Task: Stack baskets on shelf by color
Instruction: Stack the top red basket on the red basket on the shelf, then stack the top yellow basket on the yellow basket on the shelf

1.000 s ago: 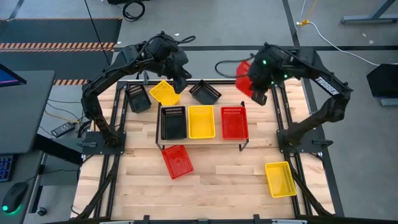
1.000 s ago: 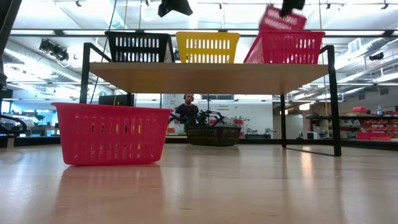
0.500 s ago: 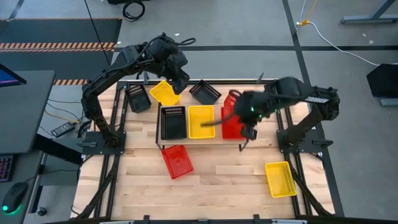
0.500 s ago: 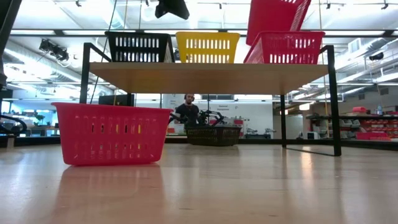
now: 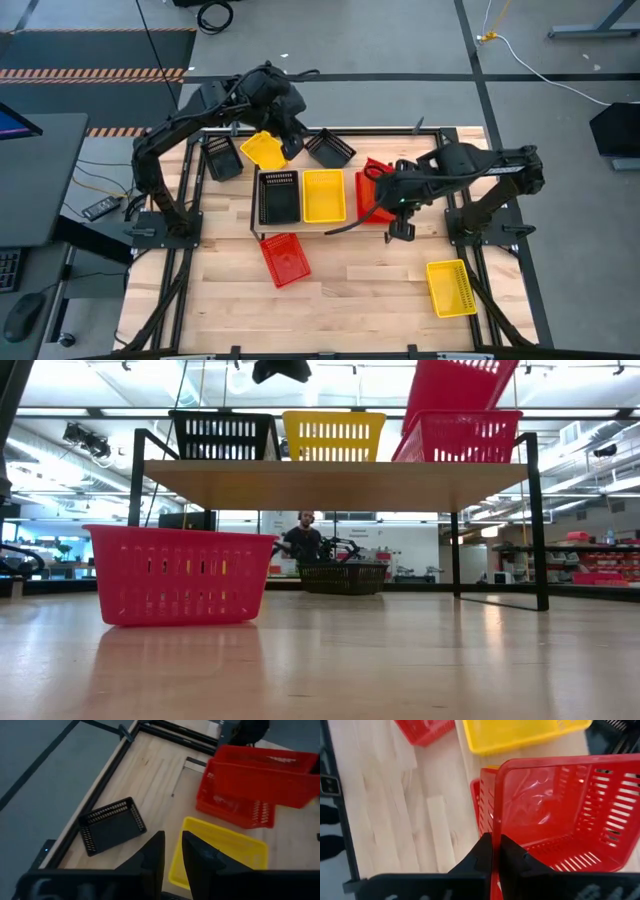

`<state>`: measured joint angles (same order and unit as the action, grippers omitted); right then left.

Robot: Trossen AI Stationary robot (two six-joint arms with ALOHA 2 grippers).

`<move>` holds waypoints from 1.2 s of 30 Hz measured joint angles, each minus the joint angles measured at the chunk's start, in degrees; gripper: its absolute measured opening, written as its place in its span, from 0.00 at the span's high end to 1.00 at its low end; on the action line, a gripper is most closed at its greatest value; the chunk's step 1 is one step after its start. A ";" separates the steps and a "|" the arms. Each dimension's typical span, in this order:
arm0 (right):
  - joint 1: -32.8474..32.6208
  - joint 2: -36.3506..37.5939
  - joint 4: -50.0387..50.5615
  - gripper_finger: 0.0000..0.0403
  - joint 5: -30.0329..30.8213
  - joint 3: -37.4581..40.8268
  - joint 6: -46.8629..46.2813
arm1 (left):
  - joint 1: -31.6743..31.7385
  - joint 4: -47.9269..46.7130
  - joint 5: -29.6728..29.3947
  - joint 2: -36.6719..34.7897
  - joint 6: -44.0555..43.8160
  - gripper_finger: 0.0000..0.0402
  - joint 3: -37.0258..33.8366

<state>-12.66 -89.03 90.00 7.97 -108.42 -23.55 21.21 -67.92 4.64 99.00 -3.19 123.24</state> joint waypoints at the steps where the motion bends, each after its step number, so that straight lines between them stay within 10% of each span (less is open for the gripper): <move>1: 0.13 0.00 0.01 0.95 -0.32 0.88 -0.04 | -0.43 -0.06 -0.27 0.00 -0.67 0.82 0.00; 21: 0.41 0.00 -0.54 0.92 -1.10 4.94 -0.31 | -4.17 -0.04 -2.53 0.00 -1.89 0.79 0.00; 36: 0.52 0.00 0.14 0.63 -0.54 4.94 -1.71 | -4.17 -0.04 -2.51 0.00 -1.67 0.78 0.00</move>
<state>-12.14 -89.03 90.14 7.43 -103.48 -25.26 17.04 -67.96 2.13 99.00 -4.86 123.24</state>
